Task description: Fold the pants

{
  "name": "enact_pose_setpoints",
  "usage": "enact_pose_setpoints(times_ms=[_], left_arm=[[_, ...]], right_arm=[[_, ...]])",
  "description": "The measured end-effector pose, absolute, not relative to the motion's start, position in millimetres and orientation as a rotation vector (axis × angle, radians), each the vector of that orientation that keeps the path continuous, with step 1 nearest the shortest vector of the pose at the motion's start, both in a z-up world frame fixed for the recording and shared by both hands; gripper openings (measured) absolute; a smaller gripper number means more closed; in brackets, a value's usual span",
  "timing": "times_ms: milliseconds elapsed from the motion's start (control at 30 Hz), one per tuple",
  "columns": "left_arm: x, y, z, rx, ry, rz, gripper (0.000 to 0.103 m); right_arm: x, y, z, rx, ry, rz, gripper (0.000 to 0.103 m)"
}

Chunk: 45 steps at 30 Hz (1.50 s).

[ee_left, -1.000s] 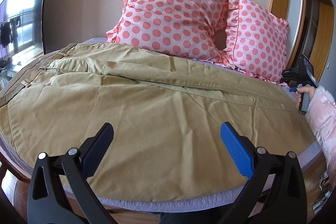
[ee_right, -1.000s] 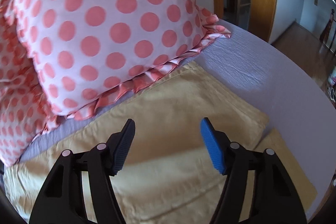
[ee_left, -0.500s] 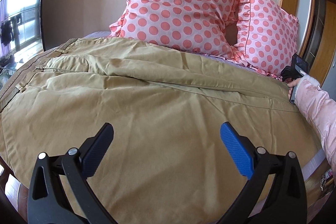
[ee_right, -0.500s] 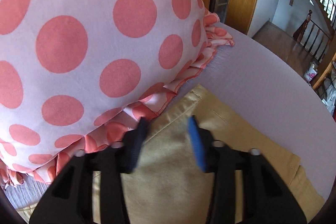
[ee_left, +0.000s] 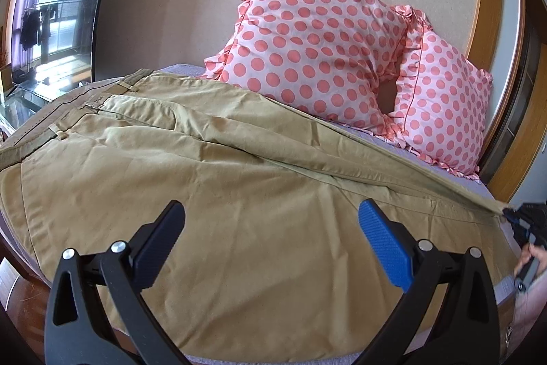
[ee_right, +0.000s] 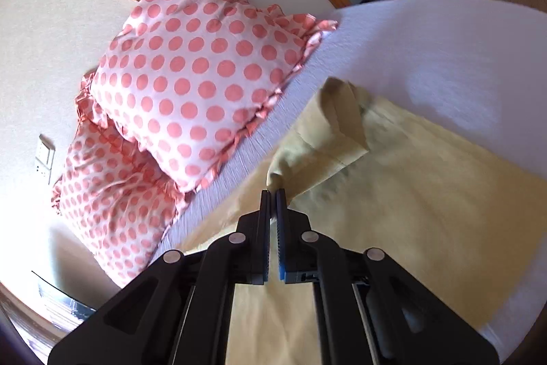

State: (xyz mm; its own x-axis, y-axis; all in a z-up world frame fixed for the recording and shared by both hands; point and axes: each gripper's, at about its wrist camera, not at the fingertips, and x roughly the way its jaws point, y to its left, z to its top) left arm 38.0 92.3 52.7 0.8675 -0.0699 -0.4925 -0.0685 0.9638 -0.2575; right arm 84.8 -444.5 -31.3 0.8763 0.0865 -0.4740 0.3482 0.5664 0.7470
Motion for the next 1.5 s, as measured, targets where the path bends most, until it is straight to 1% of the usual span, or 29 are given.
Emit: enact_pose_setpoints(times_ms=[33,133,167,233,267,367,433,567,600,633,667,800,900,1067,1133,1200,1267,1300,1367,1400,1467,1500], left_arm=[[39,92,53,-0.275,0.516,0.008,0.101],[42,86,52,-0.272,0.53,-0.017,0.101],[42,83,53,-0.271,0.535,-0.031,0.101],[37,81,54,-0.26,0.534,-0.038,0.101],[34,81,55,-0.255,0.53,-0.038,0.101],[30,87,57,-0.268,0.526,-0.042,0.101],[32,93,58,-0.291,0.536,-0.047,0.101],[45,100,67,-0.256,0.554,-0.003,0.101],[49,101,71,-0.24,0.55,0.004,0.101],[54,103,76,-0.227,0.544,0.01,0.101],[60,105,81,-0.219,0.54,0.017,0.101],[95,122,100,-0.23,0.561,0.025,0.101],[137,137,106,-0.269,0.627,0.045,0.101],[223,156,87,-0.373,0.807,0.063,0.101],[254,163,75,-0.417,0.865,0.114,0.097],[280,167,66,-0.421,0.894,0.172,0.096],[304,171,56,-0.389,0.933,0.246,0.089],[315,173,50,-0.376,0.957,0.276,0.083],[330,180,37,-0.38,0.996,0.318,0.07],[334,183,30,-0.396,1.013,0.326,0.057],[336,184,29,-0.388,0.987,0.35,0.047],[337,183,28,-0.392,0.995,0.332,0.036]], right_arm=[[72,-443,-38,1.0,0.522,-0.149,0.004],[73,-448,-53,1.053,0.579,-0.134,0.005],[76,-450,-54,1.07,0.587,-0.136,0.008],[78,-455,-58,1.111,0.611,-0.137,0.02],[79,-455,-59,1.123,0.622,-0.139,0.036],[80,-454,-57,1.123,0.619,-0.154,0.041],[84,-455,-55,1.124,0.608,-0.174,0.04],[92,-457,-52,1.119,0.615,-0.213,0.038],[95,-458,-53,1.116,0.613,-0.215,0.031],[97,-461,-55,1.111,0.606,-0.217,0.021],[98,-463,-58,1.109,0.592,-0.207,0.001],[67,-464,-54,1.1,0.438,-0.115,0.001],[42,-461,-46,1.069,0.379,-0.091,0.001],[12,-466,-39,1.076,0.313,-0.07,0.001],[6,-468,-39,1.078,0.303,-0.064,0.001],[3,-469,-39,1.071,0.296,-0.081,0.0],[-8,-475,-36,1.038,0.259,-0.142,0.0],[-14,-480,-34,1.036,0.239,-0.168,0.0],[-19,-488,-34,1.053,0.22,-0.167,0.0],[-18,-489,-35,1.051,0.232,-0.16,0.0],[-12,-483,-35,1.021,0.283,-0.141,0.0],[-8,-478,-35,1.016,0.315,-0.115,0.001]])
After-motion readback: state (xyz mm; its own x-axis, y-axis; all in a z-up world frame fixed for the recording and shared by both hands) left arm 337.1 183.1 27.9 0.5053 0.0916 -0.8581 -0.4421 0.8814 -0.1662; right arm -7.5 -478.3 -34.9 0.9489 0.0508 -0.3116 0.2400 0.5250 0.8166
